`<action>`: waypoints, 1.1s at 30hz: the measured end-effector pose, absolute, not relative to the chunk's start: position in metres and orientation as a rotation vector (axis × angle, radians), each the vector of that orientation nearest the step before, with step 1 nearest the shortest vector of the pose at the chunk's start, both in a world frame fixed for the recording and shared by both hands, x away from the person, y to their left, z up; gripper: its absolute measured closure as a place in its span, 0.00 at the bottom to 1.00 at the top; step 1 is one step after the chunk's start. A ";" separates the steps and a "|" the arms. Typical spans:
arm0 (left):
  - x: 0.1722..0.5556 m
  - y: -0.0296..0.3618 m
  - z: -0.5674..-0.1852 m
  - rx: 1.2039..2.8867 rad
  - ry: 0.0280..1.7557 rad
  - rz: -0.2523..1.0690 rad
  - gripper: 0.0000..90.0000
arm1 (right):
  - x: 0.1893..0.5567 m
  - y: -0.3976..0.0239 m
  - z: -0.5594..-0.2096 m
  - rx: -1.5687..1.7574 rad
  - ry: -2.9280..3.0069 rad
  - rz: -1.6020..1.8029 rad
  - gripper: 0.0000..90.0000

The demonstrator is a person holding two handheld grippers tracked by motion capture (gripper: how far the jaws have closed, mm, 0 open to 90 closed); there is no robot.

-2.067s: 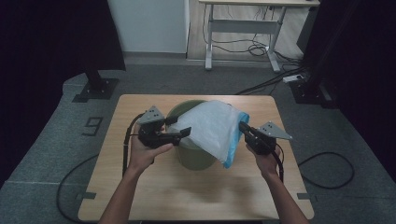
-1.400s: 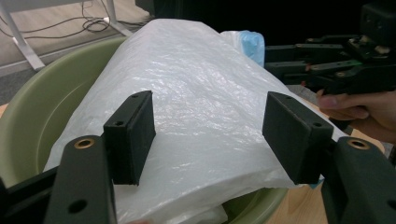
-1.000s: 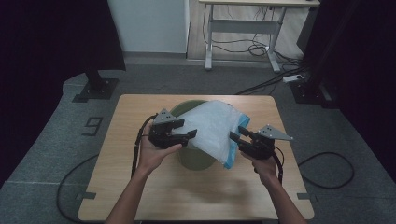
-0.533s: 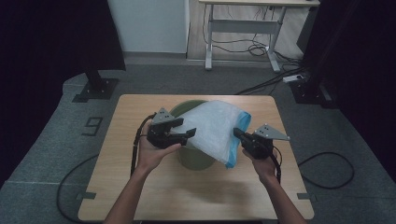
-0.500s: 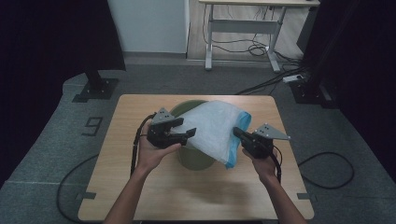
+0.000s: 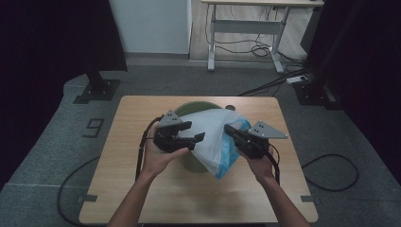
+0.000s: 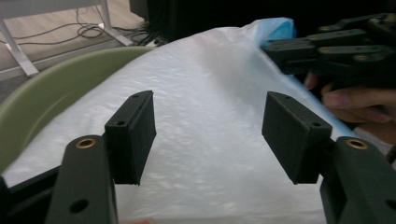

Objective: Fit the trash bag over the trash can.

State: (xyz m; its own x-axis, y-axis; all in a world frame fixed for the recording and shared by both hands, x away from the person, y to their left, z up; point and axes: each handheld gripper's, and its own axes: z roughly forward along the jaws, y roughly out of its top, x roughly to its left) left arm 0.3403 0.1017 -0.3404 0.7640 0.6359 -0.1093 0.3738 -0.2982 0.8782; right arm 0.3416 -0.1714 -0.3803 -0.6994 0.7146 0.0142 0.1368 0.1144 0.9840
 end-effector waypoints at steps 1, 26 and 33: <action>0.340 0.100 -0.340 1.928 0.763 0.314 0.38 | 0.343 -0.170 -0.381 0.826 1.929 1.615 0.99; 0.336 0.063 -0.341 1.955 0.790 0.260 0.29 | 0.342 -0.150 -0.381 0.765 1.899 1.456 0.99; 0.338 0.054 -0.344 1.966 0.820 0.256 0.30 | 0.342 -0.151 -0.381 0.770 1.893 1.456 0.99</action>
State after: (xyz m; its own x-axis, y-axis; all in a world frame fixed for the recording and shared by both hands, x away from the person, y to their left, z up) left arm 0.3381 0.0540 -0.3445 0.7527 0.6407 -0.1516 0.4400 -0.3183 0.8397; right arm 0.3416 -0.1505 -0.3809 -0.6368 0.7609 -0.1244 0.0751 0.2218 0.9722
